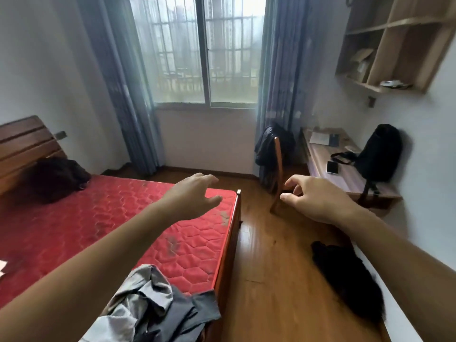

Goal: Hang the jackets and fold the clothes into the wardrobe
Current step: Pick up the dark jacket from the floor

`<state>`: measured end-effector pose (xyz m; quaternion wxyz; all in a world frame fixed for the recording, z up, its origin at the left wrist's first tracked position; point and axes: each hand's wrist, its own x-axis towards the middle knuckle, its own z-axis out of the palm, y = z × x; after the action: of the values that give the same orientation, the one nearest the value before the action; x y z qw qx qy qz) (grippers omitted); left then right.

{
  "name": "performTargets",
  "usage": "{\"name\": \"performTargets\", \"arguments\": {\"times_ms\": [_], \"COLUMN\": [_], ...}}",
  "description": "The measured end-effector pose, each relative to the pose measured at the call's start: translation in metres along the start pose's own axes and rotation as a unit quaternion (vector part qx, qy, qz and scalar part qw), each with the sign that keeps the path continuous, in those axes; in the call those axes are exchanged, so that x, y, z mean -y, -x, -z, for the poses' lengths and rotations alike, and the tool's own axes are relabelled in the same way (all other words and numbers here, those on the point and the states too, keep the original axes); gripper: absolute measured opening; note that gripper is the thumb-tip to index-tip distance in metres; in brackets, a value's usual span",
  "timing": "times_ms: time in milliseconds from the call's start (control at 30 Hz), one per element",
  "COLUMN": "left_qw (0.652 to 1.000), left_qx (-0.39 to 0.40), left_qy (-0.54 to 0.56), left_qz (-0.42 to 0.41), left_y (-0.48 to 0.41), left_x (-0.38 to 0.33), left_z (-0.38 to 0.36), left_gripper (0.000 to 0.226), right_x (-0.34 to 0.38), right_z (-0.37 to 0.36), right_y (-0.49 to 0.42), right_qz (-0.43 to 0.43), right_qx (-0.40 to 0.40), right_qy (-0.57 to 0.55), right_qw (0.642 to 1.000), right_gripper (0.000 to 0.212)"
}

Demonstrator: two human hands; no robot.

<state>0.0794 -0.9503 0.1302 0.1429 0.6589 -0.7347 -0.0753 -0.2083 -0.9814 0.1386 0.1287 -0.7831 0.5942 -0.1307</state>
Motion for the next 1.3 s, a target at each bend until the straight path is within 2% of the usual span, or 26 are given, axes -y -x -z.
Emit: {"name": "performTargets", "arguments": {"times_ms": [333,633,1033,1167,1300], "left_qw": [0.995,0.992,0.985,0.986,0.989], "left_qx": [-0.02,-0.006,-0.006,-0.012,0.015], "left_qy": [-0.011,-0.009,-0.009,-0.007,-0.002], "left_qz": [0.093,0.127,0.17,0.163,0.148], "left_y": [-0.157,-0.287,-0.524,-0.608,-0.682], "left_x": [0.093,0.126,0.109,0.095,0.088], "left_z": [0.013,-0.004,-0.04,-0.055,-0.076], "left_gripper": [0.061,0.062,0.062,0.062,0.061], "right_x": [0.029,0.008,-0.107,-0.15,-0.19], "right_z": [-0.021,-0.042,-0.035,-0.027,-0.028], "right_y": [-0.245,-0.406,-0.64,-0.711,-0.764], "right_qz": [0.095,0.115,0.121,0.11,0.085], "right_qx": [0.006,0.047,0.085,0.083,0.106], "right_qy": [-0.004,-0.013,-0.033,-0.026,-0.015], "right_qw": [0.995,0.992,0.989,0.99,0.991], "right_gripper": [0.047,0.047,0.047,0.049,0.048]}}
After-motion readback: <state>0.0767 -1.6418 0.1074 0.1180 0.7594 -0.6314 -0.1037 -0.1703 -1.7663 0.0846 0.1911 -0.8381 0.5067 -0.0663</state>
